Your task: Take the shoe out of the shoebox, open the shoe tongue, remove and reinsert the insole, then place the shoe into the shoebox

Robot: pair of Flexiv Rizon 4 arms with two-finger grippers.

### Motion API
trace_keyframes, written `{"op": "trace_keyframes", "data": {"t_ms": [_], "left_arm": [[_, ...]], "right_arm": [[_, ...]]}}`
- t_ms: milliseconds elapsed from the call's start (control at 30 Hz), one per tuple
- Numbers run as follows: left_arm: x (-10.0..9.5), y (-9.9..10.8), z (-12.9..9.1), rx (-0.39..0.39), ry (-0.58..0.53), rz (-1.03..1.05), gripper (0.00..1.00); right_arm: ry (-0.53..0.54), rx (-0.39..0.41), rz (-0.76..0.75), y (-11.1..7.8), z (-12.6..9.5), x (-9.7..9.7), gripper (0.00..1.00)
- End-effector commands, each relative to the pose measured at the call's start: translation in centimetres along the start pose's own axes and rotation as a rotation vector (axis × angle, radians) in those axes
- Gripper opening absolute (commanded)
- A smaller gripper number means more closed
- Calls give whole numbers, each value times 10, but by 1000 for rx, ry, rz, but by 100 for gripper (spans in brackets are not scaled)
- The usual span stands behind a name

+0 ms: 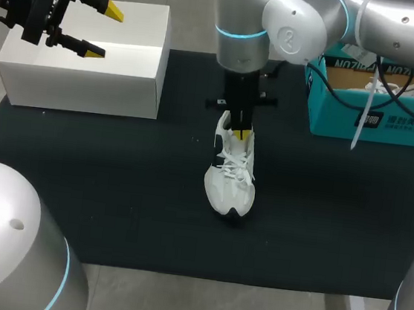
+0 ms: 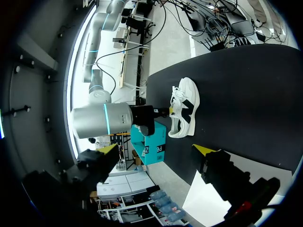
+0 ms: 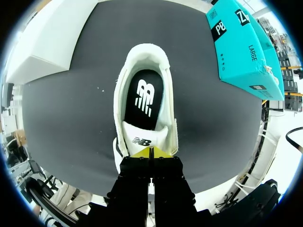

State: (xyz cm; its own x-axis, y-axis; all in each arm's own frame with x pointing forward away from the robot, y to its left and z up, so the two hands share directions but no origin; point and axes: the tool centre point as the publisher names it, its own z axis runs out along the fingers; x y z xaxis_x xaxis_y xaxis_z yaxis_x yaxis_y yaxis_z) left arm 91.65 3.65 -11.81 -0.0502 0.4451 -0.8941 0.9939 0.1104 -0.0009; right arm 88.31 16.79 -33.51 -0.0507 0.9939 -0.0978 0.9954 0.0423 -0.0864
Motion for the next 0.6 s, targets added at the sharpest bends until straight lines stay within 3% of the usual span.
{"op": "trace_keyframes", "data": {"t_ms": [33, 133, 300, 367, 433, 467, 600], "left_arm": [[-1, 0, 0, 0, 4, 0, 100], [-1, 0, 0, 0, 4, 0, 100], [-1, 0, 0, 0, 4, 0, 100], [-1, 0, 0, 0, 4, 0, 100], [-1, 0, 0, 0, 4, 0, 100], [-1, 0, 0, 0, 4, 0, 100], [-1, 0, 0, 0, 4, 0, 100]], "right_arm": [[15, 13, -11, 10, 16, 2, 0], [22, 18, -16, 11, 20, 2, 0], [20, -57, -48, 2, -5, 0, 0], [34, -115, -103, -1, -18, -4, 0], [41, -159, -266, 5, -28, -1, 0], [0, -187, -281, 6, -34, 0, 0], [30, -238, -430, 15, -47, 7, 0]]}}
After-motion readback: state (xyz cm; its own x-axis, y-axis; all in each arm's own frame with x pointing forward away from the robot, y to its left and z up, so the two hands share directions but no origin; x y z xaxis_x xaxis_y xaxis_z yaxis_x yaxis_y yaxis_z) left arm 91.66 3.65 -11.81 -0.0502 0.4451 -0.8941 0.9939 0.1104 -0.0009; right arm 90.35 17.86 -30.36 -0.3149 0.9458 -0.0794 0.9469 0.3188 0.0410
